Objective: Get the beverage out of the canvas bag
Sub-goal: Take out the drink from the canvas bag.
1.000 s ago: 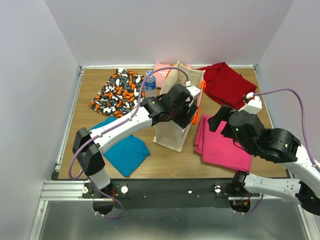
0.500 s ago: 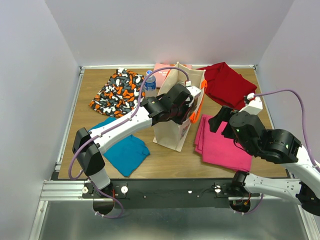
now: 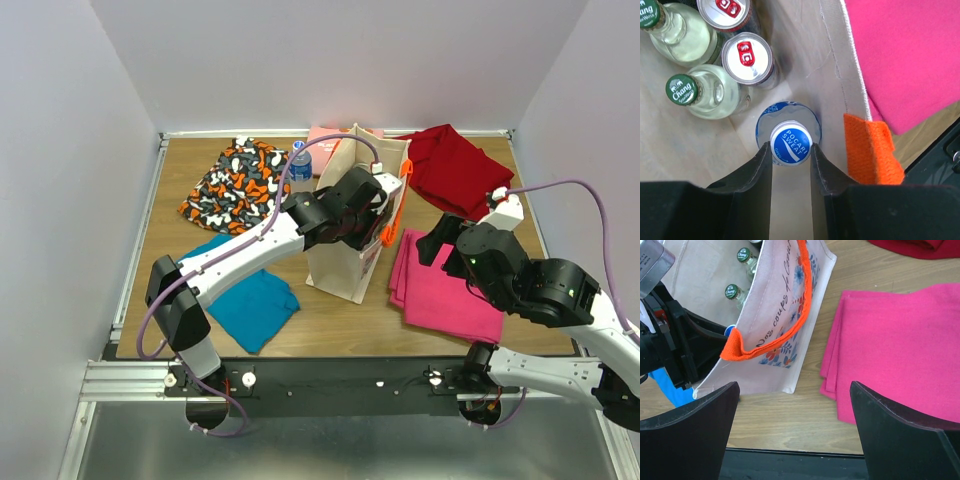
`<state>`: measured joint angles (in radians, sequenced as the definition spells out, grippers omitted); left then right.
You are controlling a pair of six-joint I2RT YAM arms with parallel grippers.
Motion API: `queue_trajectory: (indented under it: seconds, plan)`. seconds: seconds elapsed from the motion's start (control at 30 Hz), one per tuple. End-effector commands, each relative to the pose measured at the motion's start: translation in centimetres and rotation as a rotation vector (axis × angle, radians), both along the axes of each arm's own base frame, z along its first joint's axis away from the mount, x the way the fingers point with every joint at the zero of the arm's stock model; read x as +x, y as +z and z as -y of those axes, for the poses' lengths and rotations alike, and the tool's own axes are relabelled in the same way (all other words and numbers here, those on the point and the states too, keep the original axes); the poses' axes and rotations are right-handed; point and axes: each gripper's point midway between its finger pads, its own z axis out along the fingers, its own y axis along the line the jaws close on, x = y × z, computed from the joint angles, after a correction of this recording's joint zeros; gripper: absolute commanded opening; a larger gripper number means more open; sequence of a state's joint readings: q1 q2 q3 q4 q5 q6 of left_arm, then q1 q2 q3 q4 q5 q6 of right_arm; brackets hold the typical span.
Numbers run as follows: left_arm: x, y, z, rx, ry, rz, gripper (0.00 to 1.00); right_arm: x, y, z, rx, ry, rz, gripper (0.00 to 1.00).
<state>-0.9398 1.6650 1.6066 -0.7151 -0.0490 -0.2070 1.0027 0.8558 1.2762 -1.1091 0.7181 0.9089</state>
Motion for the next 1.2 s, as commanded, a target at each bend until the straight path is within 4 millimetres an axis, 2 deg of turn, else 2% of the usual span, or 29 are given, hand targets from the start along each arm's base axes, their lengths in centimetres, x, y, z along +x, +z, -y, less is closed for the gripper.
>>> queue_trajectory:
  seconds: [0.0, 0.03, 0.23, 0.67, 1.17]
  plan:
    - [-0.4, 2.3, 0.5, -0.023, -0.02, 0.018, 0.0, -0.1, -0.1, 0.6, -0.001, -0.021, 0.005, 1.0]
    - [-0.3, 3.1, 0.8, -0.036, -0.023, 0.029, 0.0, -0.1, -0.1, 0.5, -0.002, -0.02, 0.004, 1.0]
    - [0.2, 4.7, 1.0, -0.04, -0.027, 0.06, 0.0, -0.1, -0.2, 0.4, 0.003, -0.018, 0.004, 1.0]
    - [0.8, 5.6, 0.7, -0.041, -0.003, 0.09, 0.0, 0.0, 0.1, 0.6, 0.001, -0.024, 0.013, 1.0]
    - [1.2, 8.2, 0.2, -0.069, 0.032, 0.14, 0.0, 0.0, -0.1, 0.4, 0.001, -0.017, 0.009, 1.0]
